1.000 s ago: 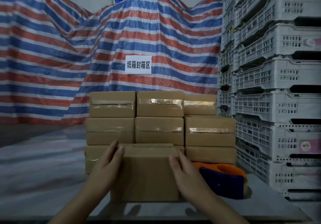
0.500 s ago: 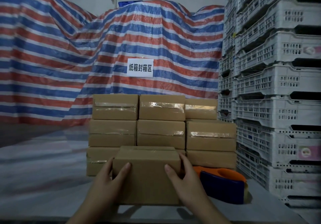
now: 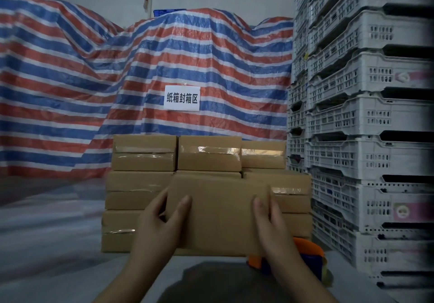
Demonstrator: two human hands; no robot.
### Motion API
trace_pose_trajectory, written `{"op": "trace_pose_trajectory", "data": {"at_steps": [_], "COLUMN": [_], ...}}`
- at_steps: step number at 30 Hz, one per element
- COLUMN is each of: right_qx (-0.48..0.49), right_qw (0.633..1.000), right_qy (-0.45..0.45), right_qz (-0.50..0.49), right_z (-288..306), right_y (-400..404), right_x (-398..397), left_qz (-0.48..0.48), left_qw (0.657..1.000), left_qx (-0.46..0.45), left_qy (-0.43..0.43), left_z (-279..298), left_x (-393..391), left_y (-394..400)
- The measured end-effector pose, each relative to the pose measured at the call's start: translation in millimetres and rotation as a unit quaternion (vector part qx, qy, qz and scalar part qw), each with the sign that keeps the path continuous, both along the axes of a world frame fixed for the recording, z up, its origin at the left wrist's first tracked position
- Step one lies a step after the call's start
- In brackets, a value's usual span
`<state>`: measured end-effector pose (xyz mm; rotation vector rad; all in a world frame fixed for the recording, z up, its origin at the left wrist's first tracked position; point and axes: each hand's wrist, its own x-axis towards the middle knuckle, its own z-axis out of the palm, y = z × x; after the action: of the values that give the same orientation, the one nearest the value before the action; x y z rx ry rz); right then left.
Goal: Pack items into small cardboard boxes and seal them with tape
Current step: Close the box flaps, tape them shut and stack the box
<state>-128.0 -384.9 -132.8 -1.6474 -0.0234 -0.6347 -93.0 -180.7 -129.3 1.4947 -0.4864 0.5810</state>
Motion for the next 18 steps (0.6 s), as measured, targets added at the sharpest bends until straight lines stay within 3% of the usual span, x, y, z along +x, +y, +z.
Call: {"op": "trace_pose_trajectory", "data": {"at_steps": [5, 9, 11, 18], "right_qx": [0.036, 0.123, 0.145, 0.13], "right_qw": [0.995, 0.99, 0.988, 0.988], "right_qy": [-0.075, -0.05, -0.023, 0.079], "right_qz": [-0.06, -0.05, -0.046, -0.036], "right_z": [60, 118, 141, 177], "right_y": [-57, -111, -135, -170], "right_x": [-13, -13, -7, 39], "left_qz": [-0.042, -0.177, -0.2, -0.055], "left_qw": [0.997, 0.972, 0.951, 0.913], "left_qx": [0.015, 0.135, 0.218, 0.372], "left_qy": [-0.069, -0.078, -0.089, -0.155], "left_z": [69, 116, 131, 159], "left_x": [-6, 8, 22, 68], "left_y": [-62, -104, -119, -157]}}
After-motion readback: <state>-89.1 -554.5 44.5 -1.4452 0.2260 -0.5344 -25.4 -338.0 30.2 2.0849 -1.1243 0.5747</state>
